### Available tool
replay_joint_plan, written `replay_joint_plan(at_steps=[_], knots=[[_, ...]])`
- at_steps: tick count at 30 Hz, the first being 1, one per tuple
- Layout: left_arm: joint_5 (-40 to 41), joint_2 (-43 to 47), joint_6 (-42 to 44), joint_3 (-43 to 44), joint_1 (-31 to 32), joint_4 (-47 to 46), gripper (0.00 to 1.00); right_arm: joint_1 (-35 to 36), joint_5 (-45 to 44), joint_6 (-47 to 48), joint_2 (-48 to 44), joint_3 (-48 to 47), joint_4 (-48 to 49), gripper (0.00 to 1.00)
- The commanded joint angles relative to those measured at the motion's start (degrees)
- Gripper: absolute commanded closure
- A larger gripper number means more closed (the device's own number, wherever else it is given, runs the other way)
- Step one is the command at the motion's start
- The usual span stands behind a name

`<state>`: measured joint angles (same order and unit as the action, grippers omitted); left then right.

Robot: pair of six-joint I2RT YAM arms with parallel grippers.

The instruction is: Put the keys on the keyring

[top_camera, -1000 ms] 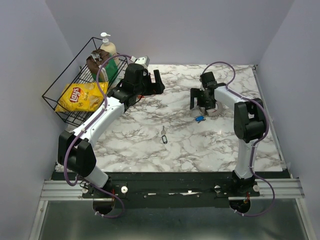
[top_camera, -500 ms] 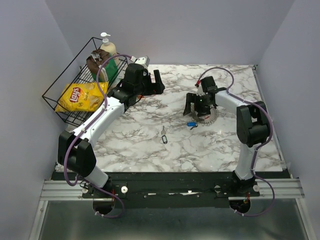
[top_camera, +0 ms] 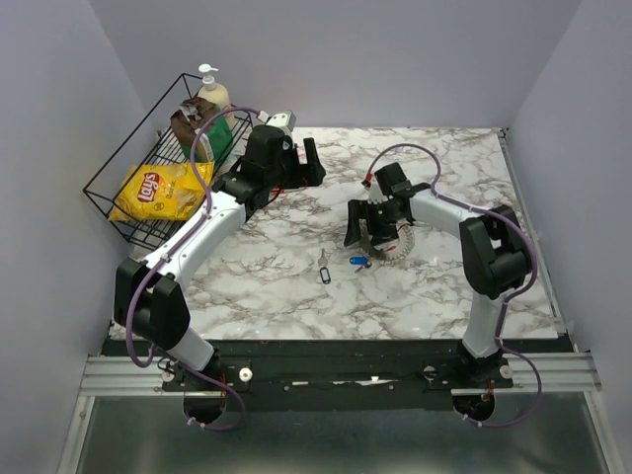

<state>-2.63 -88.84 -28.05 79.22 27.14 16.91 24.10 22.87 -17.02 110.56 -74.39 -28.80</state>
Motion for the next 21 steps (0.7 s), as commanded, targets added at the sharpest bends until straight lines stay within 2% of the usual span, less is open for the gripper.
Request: replay_joint_plan(at_steps=[1, 21], knots=[[-0.4, 0.8, 0.8, 0.6, 0.2, 0.2, 0.01, 2.3, 2.5, -0.4, -0.7, 2.5, -1.3, 0.01], [0.9, -0.6, 1.8, 1.6, 0.1, 1.7, 0.01, 6.3, 2.3, 0.2, -3.7, 8.6, -4.2, 0.0]])
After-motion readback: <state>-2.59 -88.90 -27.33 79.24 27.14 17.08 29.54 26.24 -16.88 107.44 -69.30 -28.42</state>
